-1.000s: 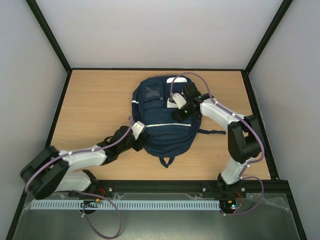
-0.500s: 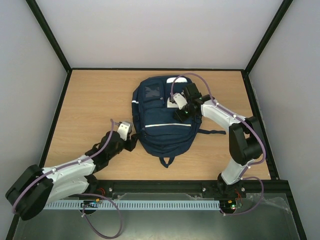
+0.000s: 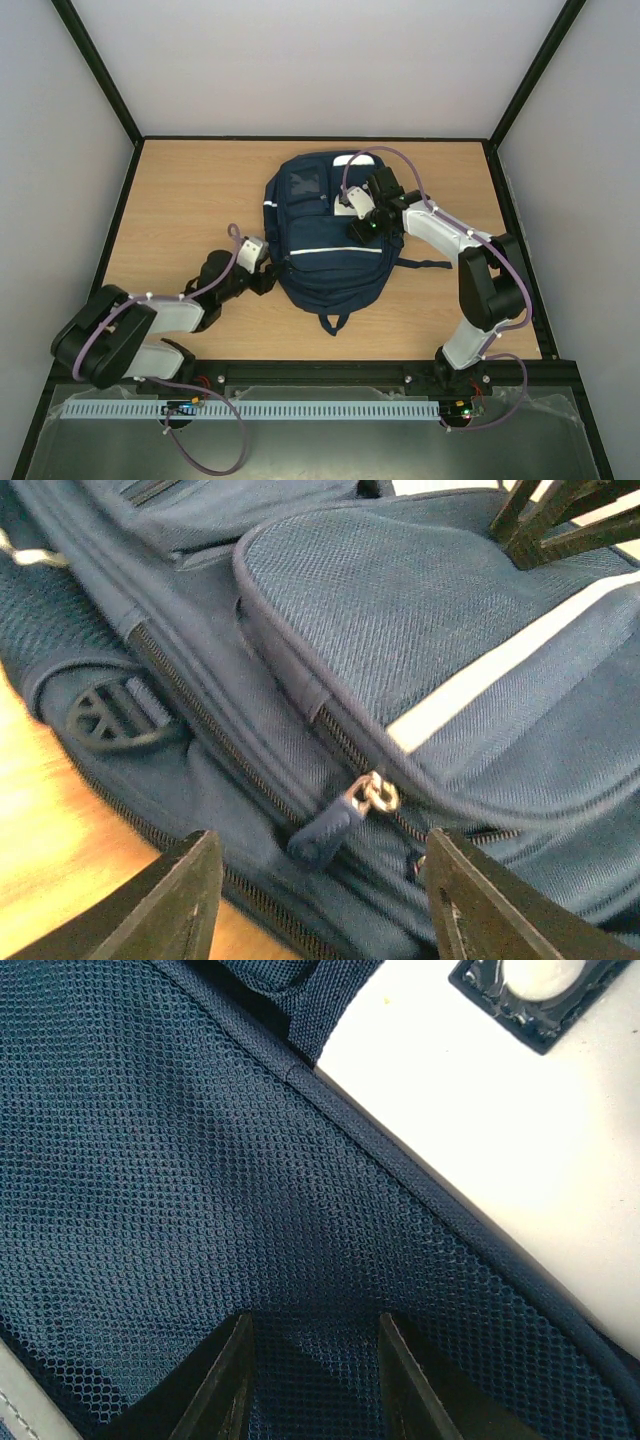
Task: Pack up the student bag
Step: Zip the student bag at the center of the board.
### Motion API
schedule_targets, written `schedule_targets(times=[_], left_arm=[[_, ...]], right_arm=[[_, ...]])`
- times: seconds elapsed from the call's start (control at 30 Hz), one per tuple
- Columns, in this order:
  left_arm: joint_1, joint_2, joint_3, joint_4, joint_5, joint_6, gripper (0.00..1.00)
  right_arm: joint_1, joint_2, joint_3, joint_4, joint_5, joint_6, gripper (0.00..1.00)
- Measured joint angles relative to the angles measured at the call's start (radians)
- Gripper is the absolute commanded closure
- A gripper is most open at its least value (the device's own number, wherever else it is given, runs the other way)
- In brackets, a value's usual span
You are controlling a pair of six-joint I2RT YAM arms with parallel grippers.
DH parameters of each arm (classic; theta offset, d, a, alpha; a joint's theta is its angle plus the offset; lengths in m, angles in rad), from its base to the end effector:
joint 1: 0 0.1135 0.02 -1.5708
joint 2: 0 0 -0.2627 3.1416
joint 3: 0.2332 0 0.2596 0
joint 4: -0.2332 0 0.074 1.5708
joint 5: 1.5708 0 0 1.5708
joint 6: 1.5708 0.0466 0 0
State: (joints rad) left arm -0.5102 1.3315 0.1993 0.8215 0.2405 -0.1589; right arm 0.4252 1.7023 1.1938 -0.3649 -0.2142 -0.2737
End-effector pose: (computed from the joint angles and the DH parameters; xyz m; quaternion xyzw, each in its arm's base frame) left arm 0.1978 -0.1234 0.1291 0.2098 0.7775 -0.2836 0.5207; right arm 0.3430 0.1662 0.2117 -0.3542 0.8655 0.1259 0.3311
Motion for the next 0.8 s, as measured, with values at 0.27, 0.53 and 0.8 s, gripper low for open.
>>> schedule_targets(times=[0.27,0.53,0.8], left_arm=[[0.021,0.166,0.13,0.02,0.123,0.084,0.45],[0.021,0.213,0.158,-0.003,0.172,0.121,0.58],[-0.041,0.169,0.158,-0.066,0.131,0.129,0.53]], right_arm=[[-0.001,-0.002,-0.007,0.005,-0.003,-0.004,0.64],[-0.002,-0.003,-0.01,0.005,-0.007,-0.01,0.64],[-0.003,-0.003,-0.011,0.006,-0.011,-0.012,0.64]])
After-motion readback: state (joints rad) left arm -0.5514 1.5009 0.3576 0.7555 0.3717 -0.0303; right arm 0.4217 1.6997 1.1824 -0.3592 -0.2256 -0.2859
